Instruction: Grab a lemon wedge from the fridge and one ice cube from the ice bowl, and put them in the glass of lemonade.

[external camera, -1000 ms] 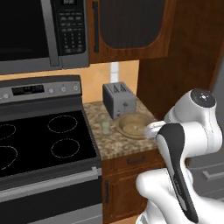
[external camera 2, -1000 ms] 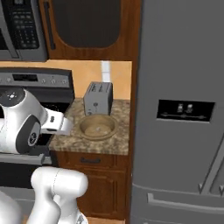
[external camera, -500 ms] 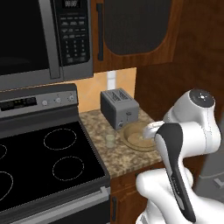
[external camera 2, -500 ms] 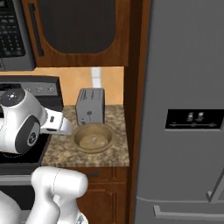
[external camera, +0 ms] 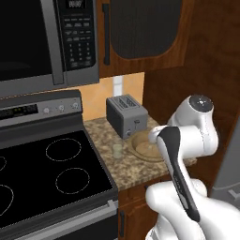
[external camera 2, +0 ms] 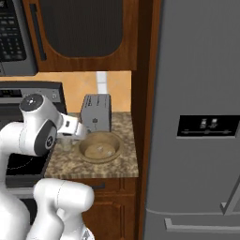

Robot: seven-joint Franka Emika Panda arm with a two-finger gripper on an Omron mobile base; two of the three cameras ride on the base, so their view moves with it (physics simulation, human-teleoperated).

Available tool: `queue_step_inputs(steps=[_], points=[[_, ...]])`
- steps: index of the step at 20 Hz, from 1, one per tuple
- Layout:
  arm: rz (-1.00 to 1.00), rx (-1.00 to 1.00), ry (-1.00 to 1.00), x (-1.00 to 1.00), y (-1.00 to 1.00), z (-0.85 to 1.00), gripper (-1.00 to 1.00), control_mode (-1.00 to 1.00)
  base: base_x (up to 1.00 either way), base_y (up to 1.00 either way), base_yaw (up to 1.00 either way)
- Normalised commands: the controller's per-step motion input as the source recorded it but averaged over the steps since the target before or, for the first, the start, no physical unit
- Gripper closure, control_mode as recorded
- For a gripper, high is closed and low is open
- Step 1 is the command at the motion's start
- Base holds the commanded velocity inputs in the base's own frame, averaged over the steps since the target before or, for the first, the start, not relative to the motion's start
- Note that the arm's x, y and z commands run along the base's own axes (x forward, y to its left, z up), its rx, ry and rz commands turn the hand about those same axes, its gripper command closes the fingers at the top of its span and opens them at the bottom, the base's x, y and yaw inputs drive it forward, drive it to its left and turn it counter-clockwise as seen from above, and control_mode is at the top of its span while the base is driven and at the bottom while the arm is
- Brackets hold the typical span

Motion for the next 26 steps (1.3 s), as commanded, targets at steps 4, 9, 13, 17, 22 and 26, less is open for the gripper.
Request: queue_step_inputs(steps=[4,9,13,17,22,26], points=[[0.36,-0.02,0.05,0.17,-0.17,-0.49,-1.00,-1.00,0.00,0.00,0.00],[0.38,-0.11,0.15,0.44,-0.04,-0.48,-1.00,-1.00,0.00,0.00,0.00],[0.12,-0.17,0.21,0.36,0.00,-0.16,-1.00,-1.00,0.00,0.00,0.00],[0.01,-0.11,0.17,0.24,-0.05,-0.14,-1.00,-1.00,0.00,0.00,0.00],[0.01,-0.02,0.01,0.32,-0.22,-0.33,-1.00,-1.00,0.00,0.00,0.00],[0.03,-0.06,0.06,0.48,-0.10,-0.41,-1.00,-1.00,0.00,0.00,0.00]])
